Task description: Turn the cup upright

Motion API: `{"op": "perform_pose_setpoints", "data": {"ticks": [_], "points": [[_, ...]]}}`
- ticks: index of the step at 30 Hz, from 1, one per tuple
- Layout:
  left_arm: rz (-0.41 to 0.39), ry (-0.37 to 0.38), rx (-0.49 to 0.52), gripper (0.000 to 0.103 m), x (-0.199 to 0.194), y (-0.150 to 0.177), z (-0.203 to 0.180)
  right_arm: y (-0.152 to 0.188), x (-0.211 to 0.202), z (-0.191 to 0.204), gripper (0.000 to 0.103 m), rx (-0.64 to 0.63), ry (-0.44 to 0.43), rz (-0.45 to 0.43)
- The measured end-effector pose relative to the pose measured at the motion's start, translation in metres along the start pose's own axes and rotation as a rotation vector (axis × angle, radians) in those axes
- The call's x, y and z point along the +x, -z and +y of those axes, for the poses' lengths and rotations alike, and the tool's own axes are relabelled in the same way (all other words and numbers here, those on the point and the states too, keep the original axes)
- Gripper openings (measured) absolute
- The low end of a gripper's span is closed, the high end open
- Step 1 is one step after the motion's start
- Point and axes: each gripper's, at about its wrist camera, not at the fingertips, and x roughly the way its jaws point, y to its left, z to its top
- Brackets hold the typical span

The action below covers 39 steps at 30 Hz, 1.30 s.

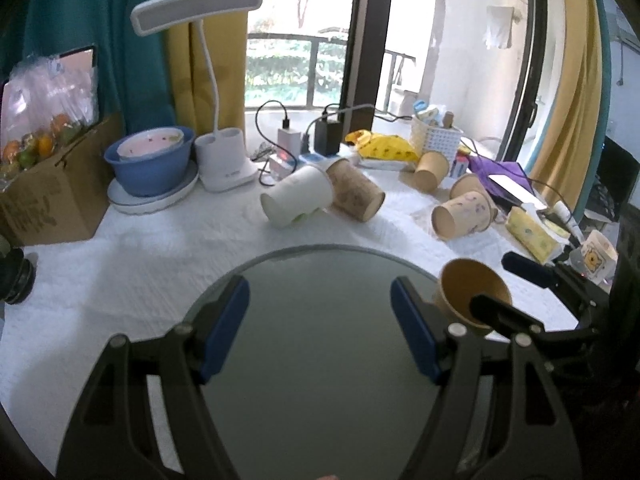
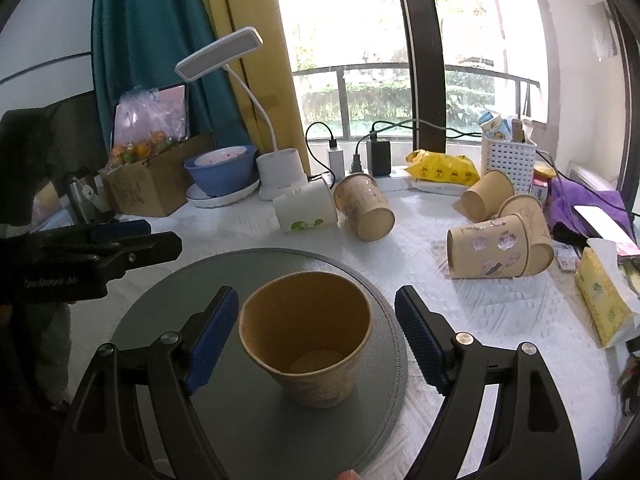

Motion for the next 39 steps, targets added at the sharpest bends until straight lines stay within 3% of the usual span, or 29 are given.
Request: {"op": "perform_pose_setpoints", "data": {"ticks": [10,12,20,30,39], "points": [[-0.086,0.026,0.001,0.075,-0.035,0.005,0.003,-0.001,-0.025,0.013,0.083,-0.002,0.056,-0.028],[-0.110,0.028,0.008,0.083,-0.044,0.006,0.003,-0.001,-0.031,0.014,0.083,0.005,0.073,-0.035],[-0.212,0.064,0.027,0.093,-0.083,0.015,0.004,0.002,-0.063,0.026,0.083,0.035,0.155,-0.065],[-0.387,0.001,0.071,0.095,-0.145,0.027,0.000,0.001,-0.104,0.049,0.083,0.047,0.216,-0.126],[-0.466,-0.019,0.052,0.096,-0.172,0.029,0.003,-0.009,-0.121,0.064,0.083,0.015,0.222,-0.172]]}}
